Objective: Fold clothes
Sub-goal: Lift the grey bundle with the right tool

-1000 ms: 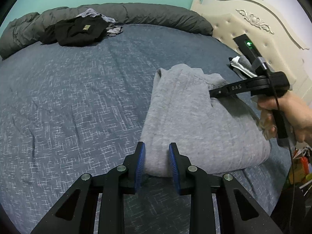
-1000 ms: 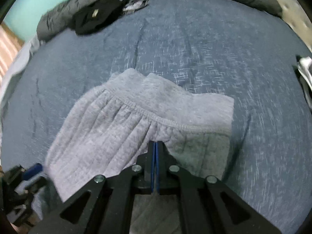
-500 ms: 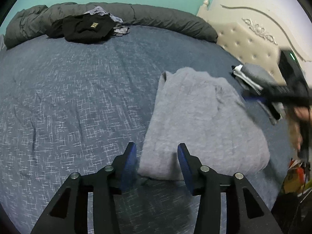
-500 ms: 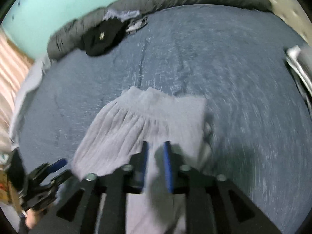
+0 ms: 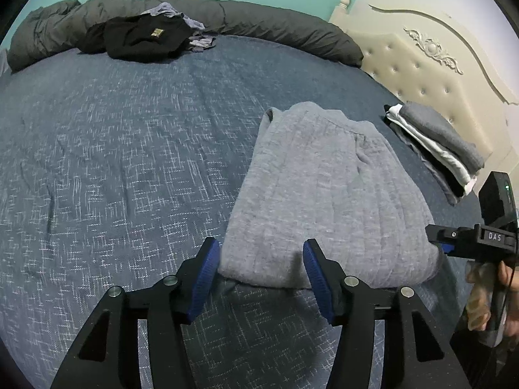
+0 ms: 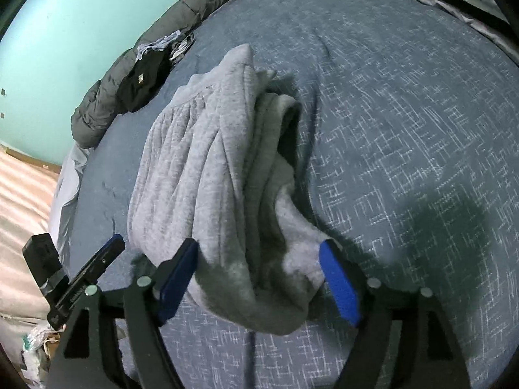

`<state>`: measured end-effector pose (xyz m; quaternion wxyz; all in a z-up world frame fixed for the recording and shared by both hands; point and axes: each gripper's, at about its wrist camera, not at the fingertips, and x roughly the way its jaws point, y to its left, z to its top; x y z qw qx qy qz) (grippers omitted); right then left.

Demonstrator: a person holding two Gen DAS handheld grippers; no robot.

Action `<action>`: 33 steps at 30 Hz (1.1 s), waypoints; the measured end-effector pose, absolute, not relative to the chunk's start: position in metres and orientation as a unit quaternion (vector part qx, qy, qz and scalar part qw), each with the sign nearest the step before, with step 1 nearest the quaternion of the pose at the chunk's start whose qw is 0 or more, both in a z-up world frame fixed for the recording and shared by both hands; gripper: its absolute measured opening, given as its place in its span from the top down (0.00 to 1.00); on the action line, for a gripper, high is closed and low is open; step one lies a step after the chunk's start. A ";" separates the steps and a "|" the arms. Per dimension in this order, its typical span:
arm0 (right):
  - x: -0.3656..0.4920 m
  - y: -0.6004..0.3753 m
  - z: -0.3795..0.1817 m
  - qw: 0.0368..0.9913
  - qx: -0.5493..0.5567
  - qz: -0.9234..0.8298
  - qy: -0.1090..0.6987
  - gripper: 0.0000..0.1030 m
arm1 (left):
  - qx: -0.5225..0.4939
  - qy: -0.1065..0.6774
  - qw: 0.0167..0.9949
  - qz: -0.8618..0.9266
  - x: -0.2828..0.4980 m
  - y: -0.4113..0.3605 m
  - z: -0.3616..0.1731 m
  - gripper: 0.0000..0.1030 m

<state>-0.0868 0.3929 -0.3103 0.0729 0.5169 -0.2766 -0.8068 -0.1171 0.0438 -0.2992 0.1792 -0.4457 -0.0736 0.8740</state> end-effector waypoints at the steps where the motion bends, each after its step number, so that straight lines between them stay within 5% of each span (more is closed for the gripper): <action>1: -0.090 0.392 -0.309 0.077 0.517 -0.807 -0.276 0.23 | -0.446 -0.073 0.179 0.874 -0.118 0.044 -0.299 0.43; 8: -0.098 0.380 -0.308 0.099 0.526 -0.806 -0.254 0.23 | -0.447 -0.077 0.189 0.871 -0.126 0.044 -0.297 0.43; 19: -0.103 0.376 -0.318 0.087 0.542 -0.819 -0.164 0.05 | -0.450 -0.079 0.194 0.868 -0.140 0.040 -0.298 0.41; 33: -0.118 0.376 -0.349 0.117 0.552 -0.797 -0.215 0.03 | -0.500 -0.125 0.224 0.827 -0.170 0.037 -0.336 0.32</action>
